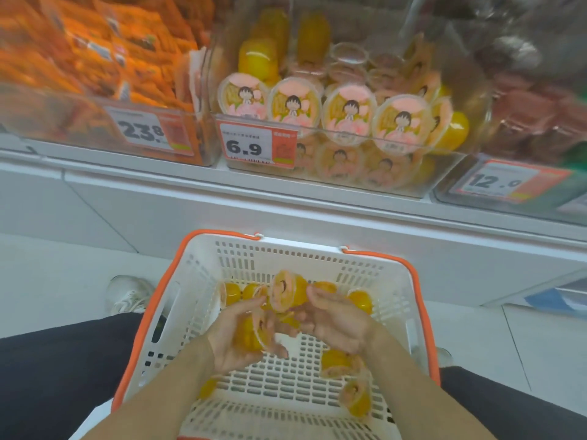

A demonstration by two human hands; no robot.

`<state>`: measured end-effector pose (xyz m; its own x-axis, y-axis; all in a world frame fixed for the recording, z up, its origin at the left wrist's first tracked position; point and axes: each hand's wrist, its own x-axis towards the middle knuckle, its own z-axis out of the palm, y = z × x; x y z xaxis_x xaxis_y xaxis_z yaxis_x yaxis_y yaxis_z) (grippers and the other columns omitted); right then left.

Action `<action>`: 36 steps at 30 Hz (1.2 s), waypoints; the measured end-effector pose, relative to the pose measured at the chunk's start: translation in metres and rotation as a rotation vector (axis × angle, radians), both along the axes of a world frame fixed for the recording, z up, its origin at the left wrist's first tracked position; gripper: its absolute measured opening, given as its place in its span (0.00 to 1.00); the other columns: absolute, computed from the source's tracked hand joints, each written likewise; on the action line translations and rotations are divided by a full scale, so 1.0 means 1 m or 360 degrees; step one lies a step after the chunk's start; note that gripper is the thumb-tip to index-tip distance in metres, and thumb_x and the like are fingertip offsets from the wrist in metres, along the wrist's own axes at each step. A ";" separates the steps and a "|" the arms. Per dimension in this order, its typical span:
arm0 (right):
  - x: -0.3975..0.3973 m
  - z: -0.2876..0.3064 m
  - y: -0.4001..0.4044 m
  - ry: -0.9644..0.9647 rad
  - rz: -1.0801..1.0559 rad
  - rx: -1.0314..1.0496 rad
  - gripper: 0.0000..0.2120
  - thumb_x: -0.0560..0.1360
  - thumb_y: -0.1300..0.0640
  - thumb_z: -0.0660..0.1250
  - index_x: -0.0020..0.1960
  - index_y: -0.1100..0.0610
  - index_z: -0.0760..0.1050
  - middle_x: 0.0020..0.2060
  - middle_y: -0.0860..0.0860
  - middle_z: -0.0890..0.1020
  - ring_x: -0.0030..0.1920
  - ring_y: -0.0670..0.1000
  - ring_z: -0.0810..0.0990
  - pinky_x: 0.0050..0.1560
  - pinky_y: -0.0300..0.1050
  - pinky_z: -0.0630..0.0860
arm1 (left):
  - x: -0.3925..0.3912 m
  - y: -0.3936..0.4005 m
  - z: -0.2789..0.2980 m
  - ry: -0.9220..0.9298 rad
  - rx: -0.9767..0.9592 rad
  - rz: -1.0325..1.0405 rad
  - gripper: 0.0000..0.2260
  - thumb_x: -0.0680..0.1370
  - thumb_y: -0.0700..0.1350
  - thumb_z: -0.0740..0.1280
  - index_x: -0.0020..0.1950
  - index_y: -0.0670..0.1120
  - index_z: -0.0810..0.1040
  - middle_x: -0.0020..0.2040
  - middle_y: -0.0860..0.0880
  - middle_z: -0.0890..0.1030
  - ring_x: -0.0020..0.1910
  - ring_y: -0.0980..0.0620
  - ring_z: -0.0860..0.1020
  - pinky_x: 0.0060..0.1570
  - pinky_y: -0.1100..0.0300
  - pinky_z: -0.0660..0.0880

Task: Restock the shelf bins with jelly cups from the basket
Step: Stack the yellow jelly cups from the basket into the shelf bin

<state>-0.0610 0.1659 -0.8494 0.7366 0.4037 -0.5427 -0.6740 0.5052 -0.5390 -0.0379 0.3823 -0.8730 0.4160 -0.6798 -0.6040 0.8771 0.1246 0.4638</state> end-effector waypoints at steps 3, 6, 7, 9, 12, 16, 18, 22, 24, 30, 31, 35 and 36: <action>0.007 0.031 -0.005 -0.0202 0.0025 0.0189 0.23 0.83 0.47 0.55 0.63 0.64 0.75 0.48 0.62 0.80 0.37 0.49 0.78 0.37 0.39 0.74 | 0.013 -0.016 0.041 -0.0189 -0.0249 -0.0140 0.25 0.74 0.60 0.72 0.50 0.39 0.74 0.44 0.38 0.77 0.36 0.41 0.79 0.23 0.62 0.62; 0.019 0.048 -0.010 -0.0233 -0.0104 0.0340 0.30 0.80 0.40 0.57 0.67 0.65 0.73 0.43 0.59 0.75 0.33 0.48 0.74 0.31 0.37 0.73 | 0.021 -0.027 0.091 -0.0366 -0.0278 -0.0245 0.22 0.80 0.59 0.64 0.52 0.39 0.76 0.41 0.39 0.79 0.31 0.44 0.79 0.19 0.64 0.56; 0.022 0.054 -0.012 -0.0268 -0.0121 0.0317 0.33 0.79 0.38 0.58 0.69 0.65 0.70 0.43 0.59 0.74 0.33 0.49 0.74 0.29 0.37 0.72 | 0.023 -0.030 0.104 -0.0461 -0.0201 -0.0261 0.23 0.81 0.60 0.59 0.52 0.40 0.77 0.40 0.38 0.80 0.28 0.46 0.78 0.19 0.64 0.55; 0.026 0.068 -0.014 -0.0320 -0.0133 0.0245 0.37 0.74 0.36 0.66 0.69 0.65 0.70 0.41 0.60 0.74 0.31 0.50 0.72 0.26 0.37 0.69 | 0.025 -0.034 0.124 -0.0712 0.0019 -0.0252 0.26 0.81 0.62 0.56 0.51 0.39 0.78 0.39 0.36 0.80 0.25 0.47 0.74 0.19 0.65 0.56; 0.028 0.093 -0.014 -0.0421 -0.0078 -0.0029 0.39 0.71 0.32 0.67 0.62 0.66 0.74 0.36 0.60 0.72 0.28 0.50 0.67 0.24 0.37 0.60 | 0.025 -0.039 0.141 -0.0967 0.0165 -0.0107 0.19 0.81 0.57 0.63 0.53 0.40 0.79 0.38 0.37 0.81 0.26 0.47 0.75 0.21 0.64 0.58; 0.028 0.120 -0.010 -0.0618 -0.0173 -0.0464 0.38 0.77 0.34 0.58 0.63 0.69 0.75 0.41 0.62 0.75 0.31 0.51 0.68 0.33 0.44 0.62 | 0.022 -0.038 0.151 -0.0906 0.0005 0.0078 0.16 0.80 0.52 0.68 0.58 0.40 0.78 0.41 0.37 0.78 0.32 0.45 0.74 0.23 0.61 0.59; 0.028 0.130 -0.011 -0.0775 -0.0223 -0.0428 0.31 0.78 0.37 0.63 0.68 0.62 0.74 0.52 0.64 0.76 0.42 0.58 0.71 0.43 0.49 0.65 | 0.023 -0.037 0.155 -0.0819 -0.0097 0.0150 0.15 0.80 0.51 0.67 0.56 0.40 0.75 0.42 0.37 0.77 0.33 0.44 0.75 0.24 0.59 0.56; 0.030 0.151 -0.009 -0.1019 -0.0186 -0.0163 0.29 0.75 0.54 0.72 0.74 0.56 0.67 0.57 0.66 0.74 0.46 0.60 0.73 0.49 0.57 0.67 | 0.025 -0.033 0.177 -0.0740 -0.0244 0.0146 0.12 0.81 0.51 0.65 0.48 0.43 0.69 0.41 0.43 0.77 0.35 0.46 0.79 0.24 0.60 0.54; 0.034 0.162 -0.005 -0.1092 -0.0220 -0.0189 0.33 0.72 0.54 0.76 0.74 0.55 0.68 0.56 0.65 0.74 0.44 0.59 0.73 0.48 0.55 0.68 | 0.033 -0.027 0.191 -0.0796 -0.0256 0.0080 0.14 0.78 0.52 0.66 0.43 0.43 0.69 0.43 0.44 0.77 0.37 0.45 0.79 0.24 0.61 0.55; 0.054 0.226 0.005 -0.1283 -0.0423 -0.0401 0.33 0.69 0.48 0.78 0.69 0.56 0.73 0.50 0.57 0.82 0.41 0.52 0.79 0.39 0.44 0.76 | 0.074 -0.015 0.238 -0.0911 -0.0215 -0.0232 0.16 0.72 0.56 0.74 0.39 0.42 0.79 0.43 0.39 0.81 0.39 0.39 0.82 0.21 0.60 0.62; 0.058 0.241 0.005 -0.1336 -0.0465 -0.0629 0.32 0.70 0.45 0.77 0.69 0.56 0.73 0.51 0.56 0.83 0.42 0.52 0.80 0.39 0.43 0.77 | 0.081 -0.013 0.243 -0.0919 -0.0200 -0.0253 0.16 0.72 0.55 0.73 0.38 0.42 0.80 0.42 0.38 0.81 0.39 0.38 0.83 0.21 0.59 0.67; 0.087 0.284 -0.001 -0.1484 -0.0570 -0.1737 0.23 0.72 0.46 0.69 0.64 0.51 0.74 0.53 0.49 0.84 0.46 0.50 0.84 0.43 0.39 0.79 | 0.101 -0.009 0.264 -0.0886 -0.0207 -0.0291 0.16 0.71 0.53 0.71 0.37 0.40 0.81 0.40 0.36 0.81 0.44 0.35 0.83 0.28 0.52 0.77; 0.099 0.290 -0.003 -0.1512 -0.0548 -0.1919 0.22 0.72 0.45 0.69 0.63 0.51 0.73 0.53 0.48 0.83 0.46 0.50 0.84 0.42 0.40 0.78 | 0.105 -0.011 0.268 -0.0926 -0.0110 -0.0286 0.16 0.74 0.52 0.69 0.38 0.39 0.80 0.36 0.36 0.81 0.47 0.34 0.83 0.30 0.50 0.78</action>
<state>0.0383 0.1632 -0.5595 0.9440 -0.1609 0.2881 0.1846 -0.4661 -0.8653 0.0668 0.3717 -0.6049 0.5393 -0.7996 -0.2643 0.4926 0.0449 0.8691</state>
